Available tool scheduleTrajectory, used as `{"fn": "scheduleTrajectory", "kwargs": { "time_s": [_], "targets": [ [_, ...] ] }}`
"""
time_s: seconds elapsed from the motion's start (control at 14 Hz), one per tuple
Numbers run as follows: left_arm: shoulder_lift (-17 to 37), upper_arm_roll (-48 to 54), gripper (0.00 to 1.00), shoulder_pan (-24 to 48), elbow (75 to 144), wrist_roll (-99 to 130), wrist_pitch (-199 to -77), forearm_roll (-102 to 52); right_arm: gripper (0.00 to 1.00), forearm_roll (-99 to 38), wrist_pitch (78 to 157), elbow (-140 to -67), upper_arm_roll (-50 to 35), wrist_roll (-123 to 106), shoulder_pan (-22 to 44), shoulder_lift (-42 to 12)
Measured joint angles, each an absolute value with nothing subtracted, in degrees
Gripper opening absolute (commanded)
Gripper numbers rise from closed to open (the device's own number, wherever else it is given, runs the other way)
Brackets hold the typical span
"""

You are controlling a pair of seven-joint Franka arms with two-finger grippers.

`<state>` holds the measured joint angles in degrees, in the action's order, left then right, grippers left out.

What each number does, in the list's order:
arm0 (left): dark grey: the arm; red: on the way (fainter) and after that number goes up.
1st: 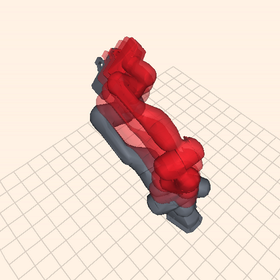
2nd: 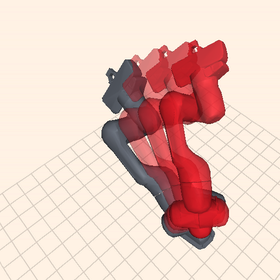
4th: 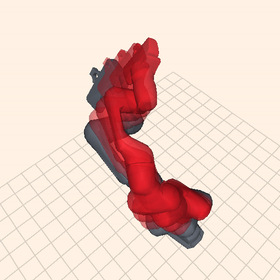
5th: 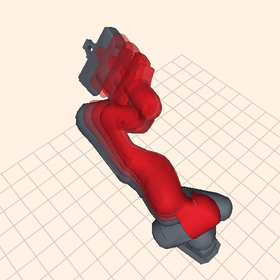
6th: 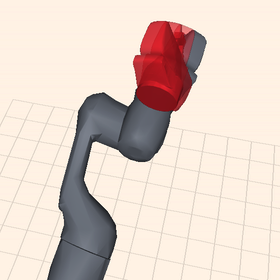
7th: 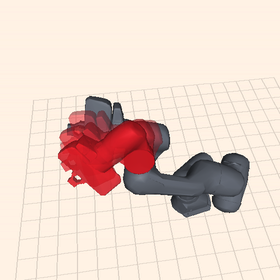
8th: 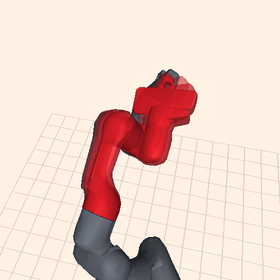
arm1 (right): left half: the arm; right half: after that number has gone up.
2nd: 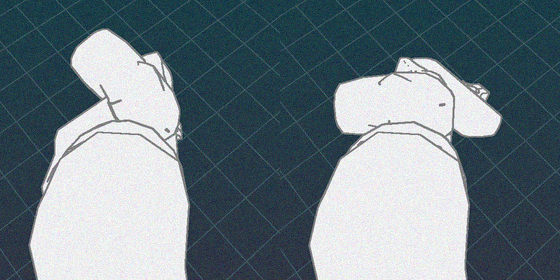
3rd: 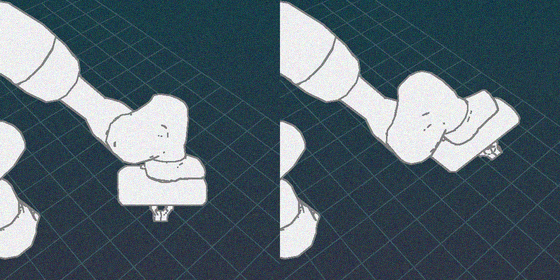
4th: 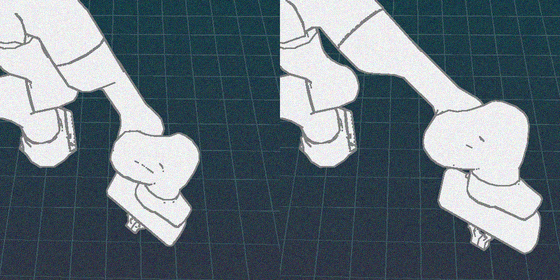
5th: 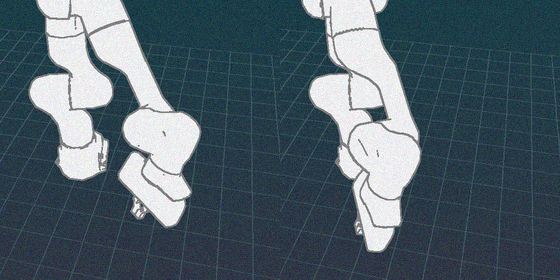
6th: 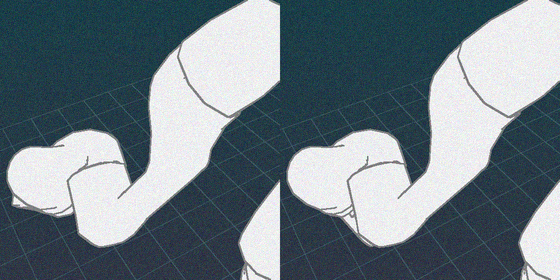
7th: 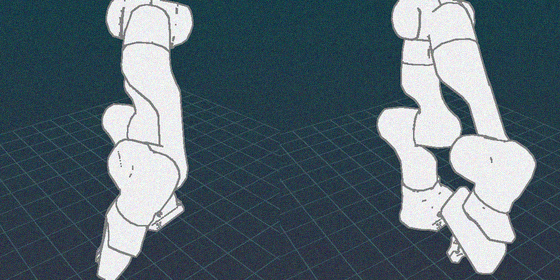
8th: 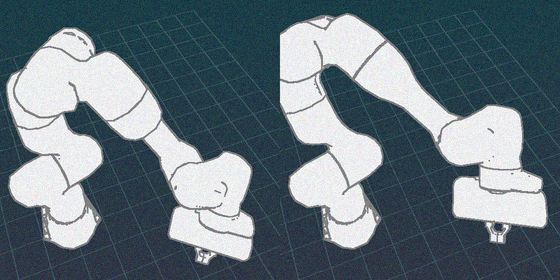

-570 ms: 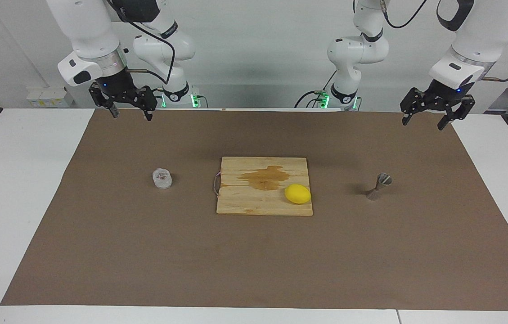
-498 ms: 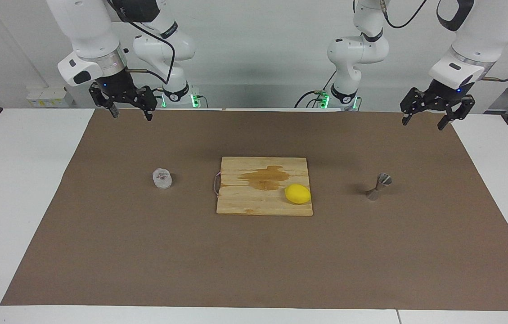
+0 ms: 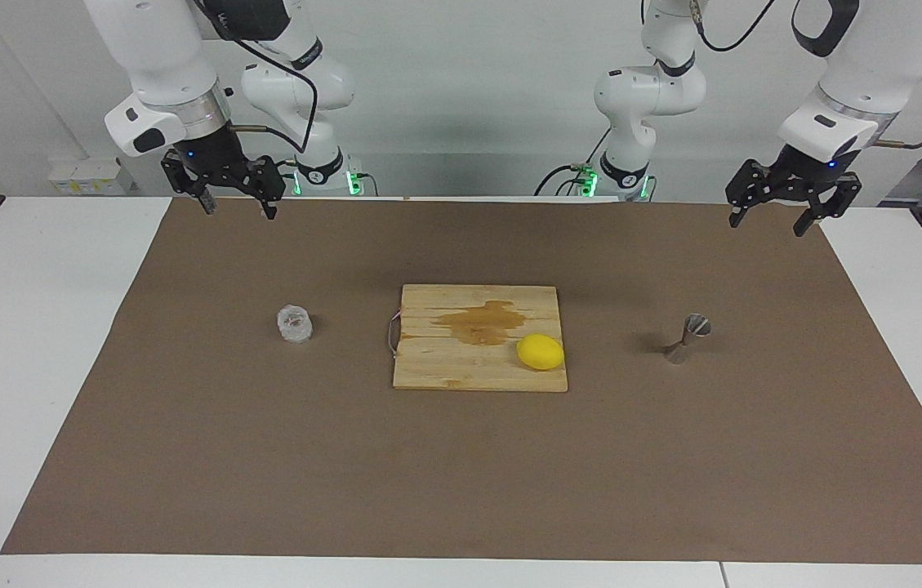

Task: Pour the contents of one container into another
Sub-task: 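Move the left gripper toward the small metal cup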

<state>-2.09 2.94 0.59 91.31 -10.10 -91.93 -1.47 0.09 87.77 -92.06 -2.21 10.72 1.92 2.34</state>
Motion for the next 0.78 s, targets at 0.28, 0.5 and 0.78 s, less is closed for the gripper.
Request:
{"fn": "scheduleTrajectory", "kwargs": {
  "time_s": [0.28, 0.5, 0.78],
  "targets": [
    [-1.1, 3.0, 1.00, 0.8, 91.3, -10.1, -91.8, -1.4, 1.00, 0.1, 87.8, -92.1, -2.2, 10.7, 1.9, 2.3],
    [0.8, 3.0, 1.00, 1.8, 91.3, -9.8, -91.9, -0.4, 1.00, 0.1, 87.8, -92.1, -2.2, 10.7, 1.9, 2.3],
    [6.0, 2.0, 1.00, 1.6, 91.0, -8.2, -92.4, -1.5, 1.00, 0.1, 87.8, -92.1, -2.2, 10.7, 1.9, 2.3]
  ]
}}
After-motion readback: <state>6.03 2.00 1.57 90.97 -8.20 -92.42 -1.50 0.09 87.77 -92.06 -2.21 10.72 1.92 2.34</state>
